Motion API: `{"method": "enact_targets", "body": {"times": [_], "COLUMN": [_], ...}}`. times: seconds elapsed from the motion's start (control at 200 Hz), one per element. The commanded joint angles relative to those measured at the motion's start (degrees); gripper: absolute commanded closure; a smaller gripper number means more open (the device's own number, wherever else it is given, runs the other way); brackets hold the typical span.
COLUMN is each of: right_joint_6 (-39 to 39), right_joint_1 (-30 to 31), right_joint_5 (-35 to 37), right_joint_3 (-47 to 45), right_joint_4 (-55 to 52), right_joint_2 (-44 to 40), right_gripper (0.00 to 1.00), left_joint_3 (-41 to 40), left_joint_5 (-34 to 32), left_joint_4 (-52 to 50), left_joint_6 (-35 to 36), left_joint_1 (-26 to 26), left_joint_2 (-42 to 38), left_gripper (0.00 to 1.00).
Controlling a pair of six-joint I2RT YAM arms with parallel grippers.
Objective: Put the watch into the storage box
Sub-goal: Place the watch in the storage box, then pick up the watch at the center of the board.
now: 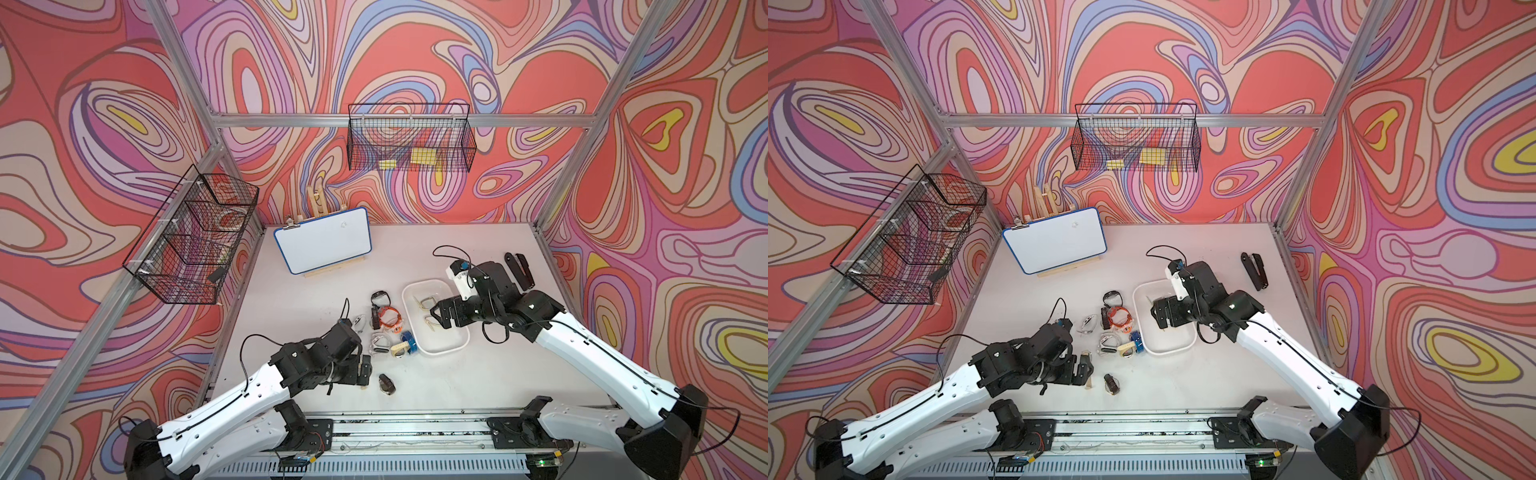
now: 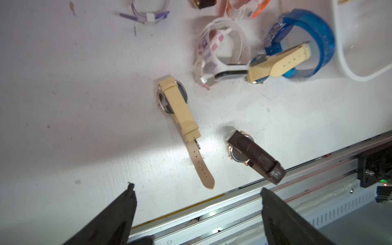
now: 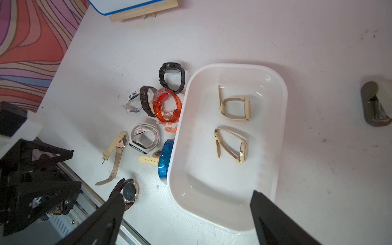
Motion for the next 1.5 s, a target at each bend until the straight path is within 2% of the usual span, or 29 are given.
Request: {"method": "enact_targets", "body": {"times": [0.0, 0.095, 0.336, 0.776, 1.317, 1.497], "right_joint_6": [1.59, 1.71, 2.04, 2.41, 2.12, 2.05], "right_joint_1": [-0.19, -0.26, -0.28, -0.21, -0.28, -0.19], "right_joint_5": [-1.23, -0.90, -0.69, -0.35, 0.30, 0.57], "right_joint_3": [-1.40, -1.74, -2.11, -3.49, -5.08, -5.45], "right_joint_4": [1.35, 1.28, 1.93, 2.64, 2.79, 2.96], "right_joint_2": [-1.62, -1.70, -1.56, -1.51, -2.39, -2.41], "right_gripper": [0.02, 0.02, 0.02, 0.02, 0.03, 0.03], "left_joint_3": [-1.81, -2.13, -3.08, 1.71, 5.94, 7.55], "left_joint_5": [-2.22, -1.03, -0.46, -8.02, -7.12, -6.37], "left_joint_4": [2.51, 5.09, 9.48, 9.61, 10.78, 11.27], "left_joint_6": [-4.09, -4.05, -4.22, -2.68, 3.00, 4.44], "left_joint_1": [-1.05, -1.42, -2.89, -3.10, 2.77, 3.31], "left_joint_2": [-0.67, 0.55, 6.40, 16.48, 26.25, 29.18], "left_gripper": [0.10, 0.18, 0.27, 0.30, 0.41, 0.45]}}
